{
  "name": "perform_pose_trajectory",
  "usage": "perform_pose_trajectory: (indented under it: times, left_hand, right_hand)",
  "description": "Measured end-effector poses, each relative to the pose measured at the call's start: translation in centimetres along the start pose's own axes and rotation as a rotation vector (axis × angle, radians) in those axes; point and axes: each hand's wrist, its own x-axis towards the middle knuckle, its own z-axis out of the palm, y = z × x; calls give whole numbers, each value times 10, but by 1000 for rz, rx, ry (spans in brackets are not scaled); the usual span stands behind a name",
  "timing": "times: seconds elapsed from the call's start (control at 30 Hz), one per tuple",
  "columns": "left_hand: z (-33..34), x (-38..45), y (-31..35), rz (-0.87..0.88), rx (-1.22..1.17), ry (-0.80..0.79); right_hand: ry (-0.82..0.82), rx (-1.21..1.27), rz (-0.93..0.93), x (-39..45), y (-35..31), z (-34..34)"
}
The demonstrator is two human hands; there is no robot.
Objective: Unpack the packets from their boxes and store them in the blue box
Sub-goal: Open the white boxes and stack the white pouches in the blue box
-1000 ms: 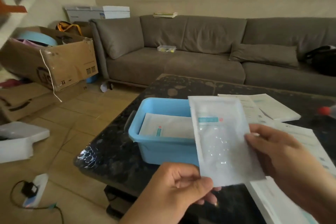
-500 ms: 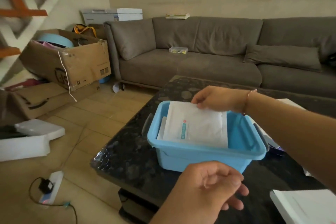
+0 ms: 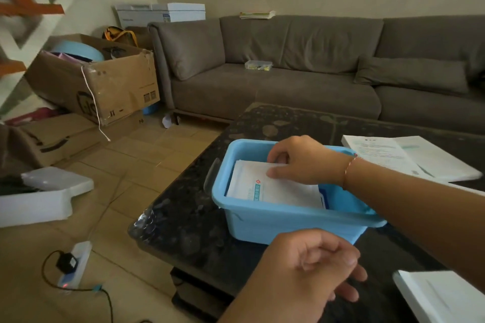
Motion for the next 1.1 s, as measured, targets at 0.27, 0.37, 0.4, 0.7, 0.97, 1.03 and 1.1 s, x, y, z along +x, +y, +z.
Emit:
perform_pose_trajectory:
  times: [0.27,0.37,0.4,0.7,0.97,1.03,1.1]
  left_hand:
    - [2,0,0,165,-37,241]
    - [-14,1,-8,479,372,733]
    - [-22,1,-8,582,568,857]
    - [-35,9,-1,-143,1193,663]
    - [-38,8,-7,-23,1043,734]
    - [-38,7,-7,-5,1011,738]
    - [-37,7,-8,13,994,742]
  right_hand:
    - [150,-54,7,-8,-8,2]
    - [307,276,217,-26,-1,-20]
    - [301,455,300,-35,3,-24]
    - [-170,1302,931,-39,10,-8]
    - [-156,1190,904,-33,1,7]
    - [-164,1158,892,-33,-1,8]
    - [-163,1122,900,-32,-2,8]
